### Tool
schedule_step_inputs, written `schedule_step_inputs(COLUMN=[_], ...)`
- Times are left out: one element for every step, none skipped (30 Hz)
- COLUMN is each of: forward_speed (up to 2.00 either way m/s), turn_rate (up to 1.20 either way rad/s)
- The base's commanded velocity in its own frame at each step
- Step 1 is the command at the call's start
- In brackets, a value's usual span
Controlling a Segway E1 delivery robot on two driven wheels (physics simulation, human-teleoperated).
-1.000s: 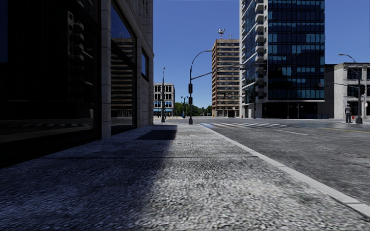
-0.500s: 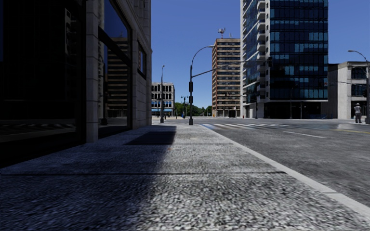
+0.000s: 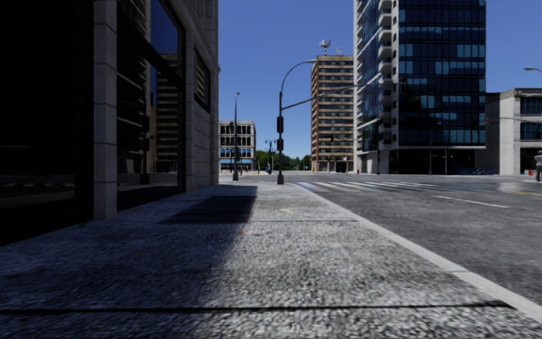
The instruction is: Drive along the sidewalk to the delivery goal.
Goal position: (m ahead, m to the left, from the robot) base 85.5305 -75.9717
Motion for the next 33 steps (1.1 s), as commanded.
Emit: schedule_step_inputs(forward_speed=[1.96,1.96,1.96,1.96,1.96,1.96,1.96,1.96,1.96,1.96,1.96,1.96,1.96,1.96,1.96,1.96,1.96,1.96,1.96,1.96,1.96,1.96,1.96,1.96,1.96,1.96,1.96,1.96,1.96,1.96,1.96,1.96,1.96], turn_rate=[0.0,0.0,0.0,0.0,0.0,0.0,0.0,0.0,0.0,0.0,0.0,0.0,0.0,0.0,0.0,0.0,0.0,0.0,0.0,0.0,0.0,0.0,0.0,0.0,0.0,0.0,0.0,0.0,0.0,0.0,0.0,0.0,0.0])
